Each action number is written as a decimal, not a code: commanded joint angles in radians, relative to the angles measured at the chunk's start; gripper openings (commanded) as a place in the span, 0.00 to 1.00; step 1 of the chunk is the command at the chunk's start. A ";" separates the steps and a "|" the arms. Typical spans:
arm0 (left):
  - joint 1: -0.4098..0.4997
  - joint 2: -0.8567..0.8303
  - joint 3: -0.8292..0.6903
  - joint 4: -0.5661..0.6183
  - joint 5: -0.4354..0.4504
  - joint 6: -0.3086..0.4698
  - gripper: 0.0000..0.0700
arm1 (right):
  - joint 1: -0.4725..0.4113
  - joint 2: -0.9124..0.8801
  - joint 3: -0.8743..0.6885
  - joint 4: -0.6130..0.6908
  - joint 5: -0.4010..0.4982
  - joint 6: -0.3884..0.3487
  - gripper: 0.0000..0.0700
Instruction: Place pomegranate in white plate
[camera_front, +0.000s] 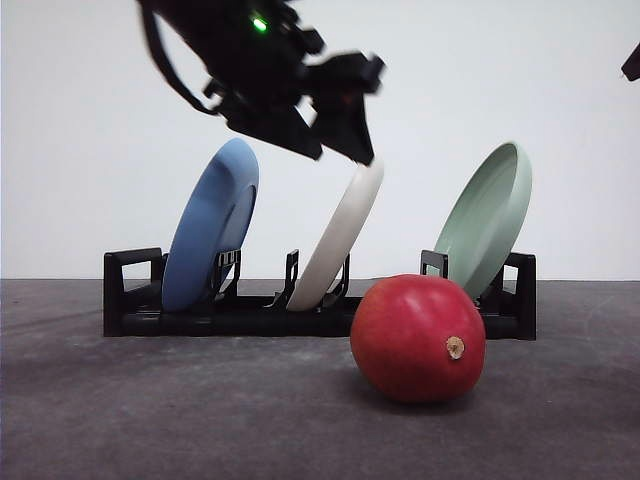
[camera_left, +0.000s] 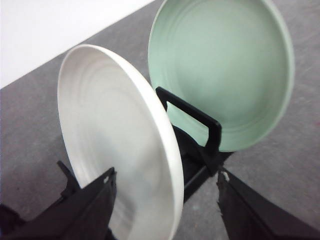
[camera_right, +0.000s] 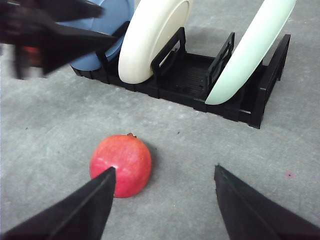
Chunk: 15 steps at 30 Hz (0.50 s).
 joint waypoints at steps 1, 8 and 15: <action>-0.011 0.051 0.054 0.000 -0.019 -0.002 0.54 | 0.004 0.002 0.014 0.010 -0.002 0.003 0.56; -0.007 0.179 0.155 -0.013 -0.044 -0.048 0.54 | 0.004 0.002 0.014 0.010 -0.002 0.002 0.56; -0.004 0.227 0.169 -0.008 -0.045 -0.092 0.54 | 0.004 0.002 0.014 0.010 -0.002 0.002 0.56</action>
